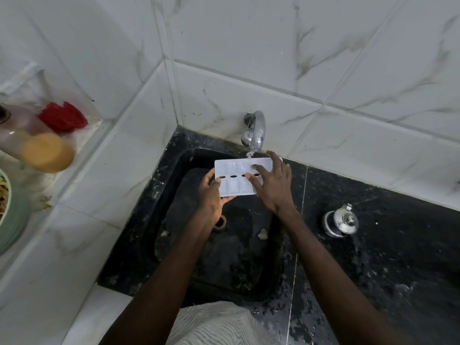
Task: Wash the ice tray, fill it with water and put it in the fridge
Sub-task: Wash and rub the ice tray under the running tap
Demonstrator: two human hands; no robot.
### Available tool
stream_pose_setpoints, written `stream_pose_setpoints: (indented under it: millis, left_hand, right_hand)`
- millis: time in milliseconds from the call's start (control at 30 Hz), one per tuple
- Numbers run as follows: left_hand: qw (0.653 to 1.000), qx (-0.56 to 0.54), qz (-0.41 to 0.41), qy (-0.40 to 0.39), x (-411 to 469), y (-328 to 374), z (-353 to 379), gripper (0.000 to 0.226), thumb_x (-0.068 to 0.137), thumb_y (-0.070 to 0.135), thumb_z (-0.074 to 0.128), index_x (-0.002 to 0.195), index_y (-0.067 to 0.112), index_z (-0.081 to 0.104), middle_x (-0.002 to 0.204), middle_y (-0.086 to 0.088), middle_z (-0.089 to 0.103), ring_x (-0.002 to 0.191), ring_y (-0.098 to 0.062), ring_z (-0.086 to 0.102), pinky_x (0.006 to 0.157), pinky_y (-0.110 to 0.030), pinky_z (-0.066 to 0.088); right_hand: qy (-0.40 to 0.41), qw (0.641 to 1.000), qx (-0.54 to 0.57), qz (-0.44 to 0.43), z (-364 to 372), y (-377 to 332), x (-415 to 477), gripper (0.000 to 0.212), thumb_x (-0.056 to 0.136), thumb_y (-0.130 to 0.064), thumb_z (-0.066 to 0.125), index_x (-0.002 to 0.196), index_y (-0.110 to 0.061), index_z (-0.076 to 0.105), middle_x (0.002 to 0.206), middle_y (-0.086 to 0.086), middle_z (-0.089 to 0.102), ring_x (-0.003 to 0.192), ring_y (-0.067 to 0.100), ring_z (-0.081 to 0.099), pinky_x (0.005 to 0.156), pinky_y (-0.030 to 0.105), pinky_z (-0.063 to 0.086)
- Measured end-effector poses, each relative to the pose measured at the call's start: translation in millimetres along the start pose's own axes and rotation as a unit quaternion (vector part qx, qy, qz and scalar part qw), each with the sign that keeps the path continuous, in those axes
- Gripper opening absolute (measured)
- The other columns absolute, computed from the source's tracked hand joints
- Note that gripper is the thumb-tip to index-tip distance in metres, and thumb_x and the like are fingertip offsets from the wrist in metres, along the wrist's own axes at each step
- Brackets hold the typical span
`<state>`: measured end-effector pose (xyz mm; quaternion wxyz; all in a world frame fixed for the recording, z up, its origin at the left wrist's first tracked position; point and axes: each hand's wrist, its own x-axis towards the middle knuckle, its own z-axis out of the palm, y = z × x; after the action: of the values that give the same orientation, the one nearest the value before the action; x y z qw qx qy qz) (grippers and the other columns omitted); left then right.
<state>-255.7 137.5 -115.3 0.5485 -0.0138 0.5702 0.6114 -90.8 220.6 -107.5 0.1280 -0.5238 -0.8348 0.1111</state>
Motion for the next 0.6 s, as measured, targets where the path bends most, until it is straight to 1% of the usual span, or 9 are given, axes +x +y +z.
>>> stream_pose_setpoints:
  millis: [67, 133, 267, 333, 400, 467, 533, 600]
  left_hand:
    - [1.000, 0.002, -0.003, 0.002, -1, 1, 2, 0.035, 0.109, 0.008, 0.049, 0.141, 0.018, 0.057, 0.135, -0.011, 0.064, 0.119, -0.033, 0.066, 0.088, -0.059, 0.061]
    - [1.000, 0.002, -0.004, 0.000, -2, 0, 3, 0.036, 0.109, 0.008, 0.048, 0.142, 0.019, 0.056, 0.135, -0.010, 0.064, 0.119, -0.033, 0.066, 0.089, -0.060, 0.060]
    - [1.000, 0.002, 0.006, 0.013, 0, 3, -1, 0.037, 0.109, 0.007, 0.048, 0.143, 0.018, 0.056, 0.136, -0.012, 0.064, 0.119, -0.034, 0.065, 0.089, -0.061, 0.060]
    - [1.000, 0.003, 0.009, 0.023, 3, 6, -6, 0.037, 0.108, 0.006, 0.048, 0.143, 0.018, 0.056, 0.138, -0.013, 0.063, 0.121, -0.035, 0.064, 0.091, -0.063, 0.058]
    - [1.000, 0.004, 0.009, 0.017, 3, 8, -7, 0.038, 0.109, 0.006, 0.047, 0.144, 0.018, 0.055, 0.139, -0.012, 0.062, 0.122, -0.035, 0.064, 0.092, -0.064, 0.057]
    - [1.000, 0.007, 0.008, 0.004, 1, 8, -3, 0.038, 0.109, 0.006, 0.047, 0.144, 0.018, 0.055, 0.137, -0.012, 0.062, 0.122, -0.035, 0.064, 0.091, -0.062, 0.058]
    - [1.000, 0.013, 0.009, -0.002, -2, 9, -1, 0.037, 0.108, 0.007, 0.049, 0.143, 0.019, 0.056, 0.135, -0.011, 0.064, 0.120, -0.034, 0.065, 0.087, -0.058, 0.061]
    - [1.000, 0.024, 0.011, -0.001, -1, 10, -5, 0.036, 0.108, 0.008, 0.050, 0.141, 0.019, 0.058, 0.134, -0.011, 0.065, 0.117, -0.033, 0.067, 0.086, -0.055, 0.062]
  right_hand:
    - [0.015, 1.000, -0.010, 0.012, 3, 0, 0, 0.060, 0.101, -0.066, 0.039, 0.131, -0.025, 0.070, 0.166, 0.010, 0.027, 0.155, 0.031, 0.024, 0.125, 0.065, 0.015]
    - [0.011, 1.000, -0.020, 0.018, 5, -2, 1, 0.060, 0.101, -0.067, 0.040, 0.128, -0.024, 0.071, 0.167, 0.010, 0.026, 0.154, 0.034, 0.024, 0.124, 0.066, 0.015]
    - [-0.027, 0.999, -0.019, -0.015, 7, -3, 0, 0.057, 0.101, -0.069, 0.040, 0.124, -0.029, 0.072, 0.169, 0.008, 0.023, 0.156, 0.034, 0.021, 0.124, 0.066, 0.014]
    - [-0.020, 0.999, -0.027, -0.027, 3, 2, -2, 0.056, 0.101, -0.069, 0.035, 0.122, -0.034, 0.073, 0.168, 0.009, 0.025, 0.155, 0.032, 0.023, 0.124, 0.065, 0.016]
    - [-0.002, 0.999, -0.035, -0.012, 1, 5, -2, 0.057, 0.102, -0.067, 0.030, 0.121, -0.035, 0.072, 0.166, 0.010, 0.027, 0.154, 0.032, 0.025, 0.124, 0.064, 0.017]
    - [0.002, 0.999, -0.042, 0.006, 5, 1, -1, 0.056, 0.102, -0.068, 0.032, 0.126, -0.032, 0.069, 0.166, 0.011, 0.026, 0.153, 0.035, 0.026, 0.123, 0.066, 0.018]
    - [-0.017, 0.999, -0.046, 0.003, 12, -6, 0, 0.063, 0.100, -0.072, 0.032, 0.131, -0.028, 0.064, 0.167, 0.012, 0.024, 0.154, 0.038, 0.024, 0.123, 0.067, 0.018]
    - [-0.040, 0.999, -0.026, -0.021, 13, -8, 0, 0.070, 0.099, -0.075, 0.028, 0.127, -0.024, 0.068, 0.168, 0.011, 0.025, 0.155, 0.035, 0.022, 0.122, 0.066, 0.019]
